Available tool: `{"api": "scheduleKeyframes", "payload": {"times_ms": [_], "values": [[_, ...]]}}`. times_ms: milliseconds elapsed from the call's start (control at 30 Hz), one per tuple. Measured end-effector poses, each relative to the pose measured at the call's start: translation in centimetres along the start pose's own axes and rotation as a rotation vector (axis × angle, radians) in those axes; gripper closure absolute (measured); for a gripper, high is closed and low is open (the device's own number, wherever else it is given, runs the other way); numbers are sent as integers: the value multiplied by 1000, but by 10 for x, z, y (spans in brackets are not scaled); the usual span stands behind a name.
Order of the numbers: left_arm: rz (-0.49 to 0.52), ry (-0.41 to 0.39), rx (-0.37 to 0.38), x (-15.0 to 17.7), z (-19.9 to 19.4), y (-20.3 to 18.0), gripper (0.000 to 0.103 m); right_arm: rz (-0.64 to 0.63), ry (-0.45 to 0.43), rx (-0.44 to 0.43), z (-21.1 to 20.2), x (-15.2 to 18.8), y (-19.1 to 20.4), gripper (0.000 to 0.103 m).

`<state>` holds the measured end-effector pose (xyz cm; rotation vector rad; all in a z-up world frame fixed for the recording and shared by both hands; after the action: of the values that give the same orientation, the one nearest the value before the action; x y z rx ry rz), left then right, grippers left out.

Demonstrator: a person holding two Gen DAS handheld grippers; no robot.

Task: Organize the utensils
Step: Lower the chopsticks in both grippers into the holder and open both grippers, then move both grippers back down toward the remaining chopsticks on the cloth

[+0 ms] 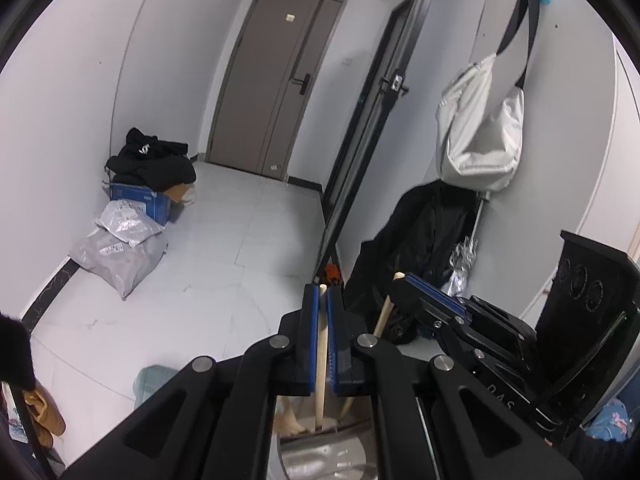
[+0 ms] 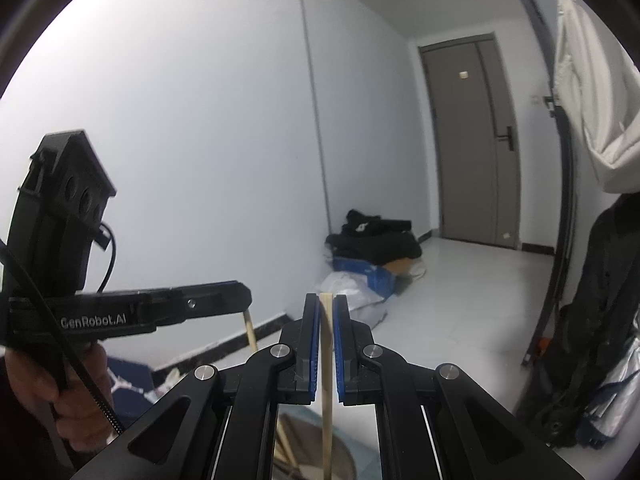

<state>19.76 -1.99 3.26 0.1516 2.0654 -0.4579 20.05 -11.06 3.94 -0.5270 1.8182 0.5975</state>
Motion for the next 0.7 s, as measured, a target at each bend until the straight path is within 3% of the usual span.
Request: {"api": "scheduleKeyframes", "payload": {"times_ms": [133, 267, 400, 500, 567, 633, 700], "values": [[6, 71, -4, 12, 3, 0, 102, 13, 59, -44, 1, 15, 2, 95], [-10, 108, -59, 16, -3, 8, 99, 48, 101, -59, -5, 30, 3, 94], [-21, 81, -112, 11, -22, 10, 63, 115, 106, -48, -21, 38, 1, 93], [-12, 43, -143, 7, -40, 6, 57, 178, 98, -24, -37, 41, -3, 84], [-4, 34, -174, 7, -49, 5, 50, 203, 90, -8, -47, 42, -4, 72], [-8, 12, -213, 8, -59, 6, 34, 224, 78, 8, -57, 40, -3, 66], [-14, -1, -235, 9, -65, 5, 30, 235, 68, 22, -69, 40, 1, 60]]}}
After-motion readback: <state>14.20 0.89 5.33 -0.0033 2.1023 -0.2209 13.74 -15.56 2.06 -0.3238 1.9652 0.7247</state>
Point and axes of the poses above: each gripper's, at about its wrist camera, not at the fingertips, and z roughly the way its jaws point, y to its left, x to its underside, the point moved 6 cm from there along z, roughly the way its jaws point, and after that the axes turned 5 degrees about z, right-handed, at the moved point
